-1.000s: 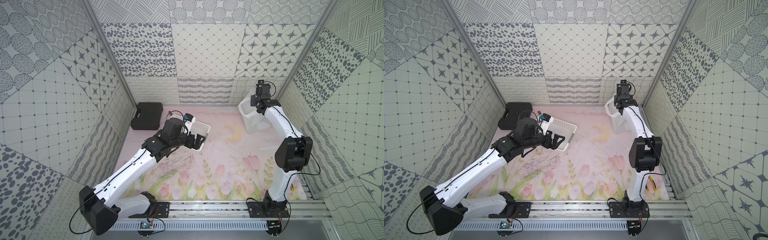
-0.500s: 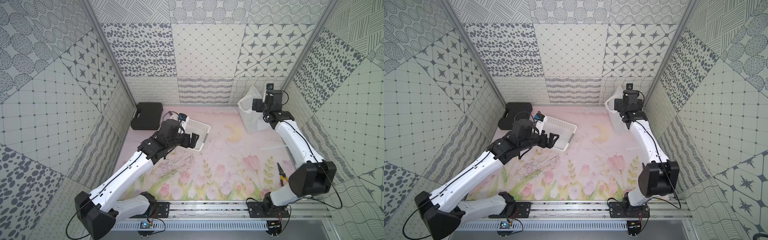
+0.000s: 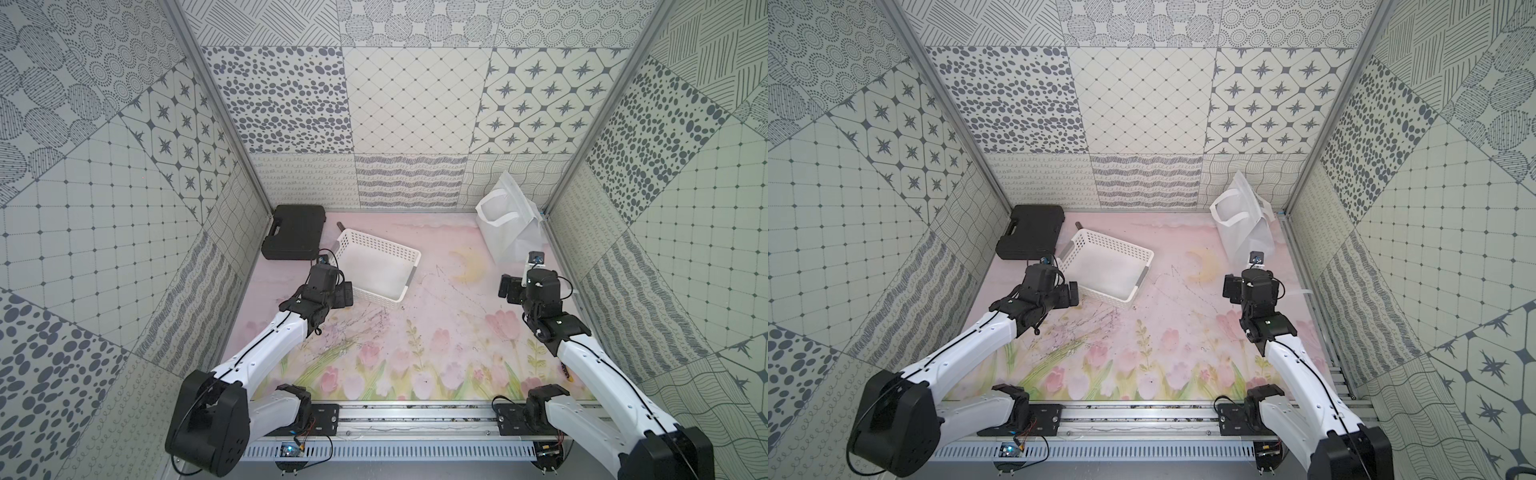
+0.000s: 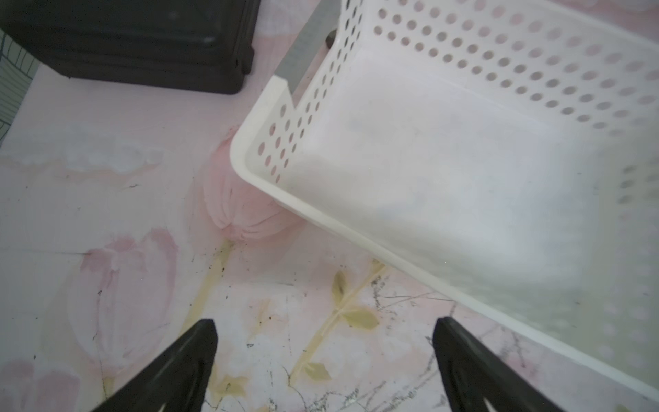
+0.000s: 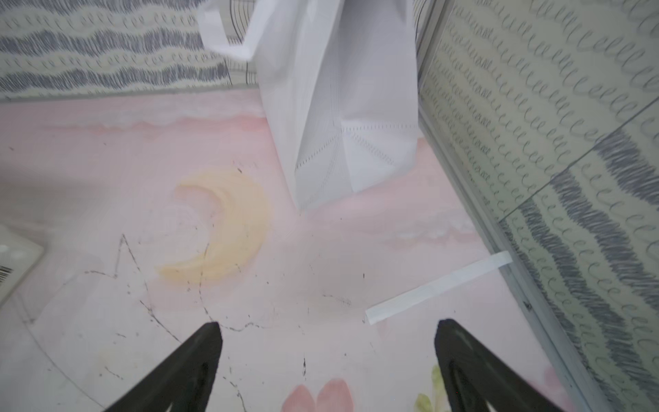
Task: Place the ice pack in the delivery bag
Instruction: Reset both arms
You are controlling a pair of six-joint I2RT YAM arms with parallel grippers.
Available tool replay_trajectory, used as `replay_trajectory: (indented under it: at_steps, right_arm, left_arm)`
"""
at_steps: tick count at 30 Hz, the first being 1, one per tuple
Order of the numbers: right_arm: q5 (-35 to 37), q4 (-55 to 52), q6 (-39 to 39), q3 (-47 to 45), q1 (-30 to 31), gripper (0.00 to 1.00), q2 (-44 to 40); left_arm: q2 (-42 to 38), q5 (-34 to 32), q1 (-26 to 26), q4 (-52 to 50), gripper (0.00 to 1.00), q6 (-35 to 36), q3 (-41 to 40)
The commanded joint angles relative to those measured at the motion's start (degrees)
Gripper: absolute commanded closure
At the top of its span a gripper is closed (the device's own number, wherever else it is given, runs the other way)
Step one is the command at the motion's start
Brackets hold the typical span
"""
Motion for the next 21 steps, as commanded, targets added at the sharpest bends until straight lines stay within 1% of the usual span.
replay_trajectory:
  at_steps: [1,3,4,5,6,7,9,12,13,14,15,16,17,18,19,20,21]
  right_arm:
    - [1.29,23.63,-3.01,-4.55,0.40,0.02,4.87]
    - [1.01,31.65,-5.14,-5.44,0.09,0.02,10.89]
    - [1.05,33.97,-5.62,-5.03,-0.11,0.02,13.66]
    - [0.63,35.76,-6.52,-4.37,-0.38,0.02,16.74]
    - [-0.69,37.61,-7.52,-3.93,-0.79,0.02,19.97]
    - [-1.88,40.15,-8.01,-3.79,-1.00,0.02,22.13]
    - [-4.05,45.69,-8.45,-3.64,-1.62,0.01,26.09]
    - [-8.66,46.78,-10.57,-2.47,-2.25,0.02,29.35]
    - [-9.08,48.82,-10.18,-2.72,-2.70,0.01,30.39]
    - [-10.21,48.11,-9.13,-2.74,-3.83,0.01,30.06]
    - [-13.24,48.16,-8.68,-3.30,-5.17,0.01,29.85]
    - [-14.86,50.73,-8.35,-4.59,-5.78,0.02,30.28]
    - [-16.02,54.00,-7.81,-6.18,-6.43,0.01,30.99]
    - [-17.02,57.93,-7.73,-7.64,-6.88,0.01,32.86]
    - [-16.68,62.87,-7.73,-8.63,-6.80,0.01,34.27]
    - [-17.01,60.94,-7.71,-8.21,-6.81,0.01,33.29]
    - [-17.16,55.93,-8.05,-6.98,-6.81,0.01,32.00]
  left_arm:
    - [7.52,-6.92,3.30,26.32,0.00,6.01,-5.62]
    - [12.28,-6.09,4.02,34.01,0.01,7.47,-7.06]
    - [13.51,-5.10,4.20,35.21,0.01,8.57,-6.13]
    - [14.45,-3.78,4.30,35.03,0.01,8.88,-5.37]
    - [15.25,-2.46,4.19,39.51,0.01,11.51,-6.30]
    - [15.31,-1.87,4.22,39.10,0.01,12.42,-6.01]
    - [15.94,-1.38,4.39,45.01,0.01,14.89,-8.03]
    - [17.58,2.36,5.23,52.79,0.01,16.49,-10.96]
    - [17.31,2.72,5.68,51.58,0.01,15.39,-10.71]
    - [17.06,4.88,6.70,50.93,0.01,14.81,-10.82]
    - [17.20,6.60,7.48,53.59,0.01,14.67,-12.06]
    - [17.15,8.80,8.47,54.93,0.01,13.73,-13.14]
    - [17.91,12.38,9.79,57.22,0.01,13.32,-14.48]
    - [20.30,13.98,10.11,62.49,0.01,14.61,-15.57]
    - [20.25,14.03,10.10,62.64,0.01,14.50,-15.52]
    - [18.90,14.09,10.31,56.93,0.01,13.17,-14.12]
    - [20.25,14.57,10.86,61.04,0.01,13.75,-14.83]
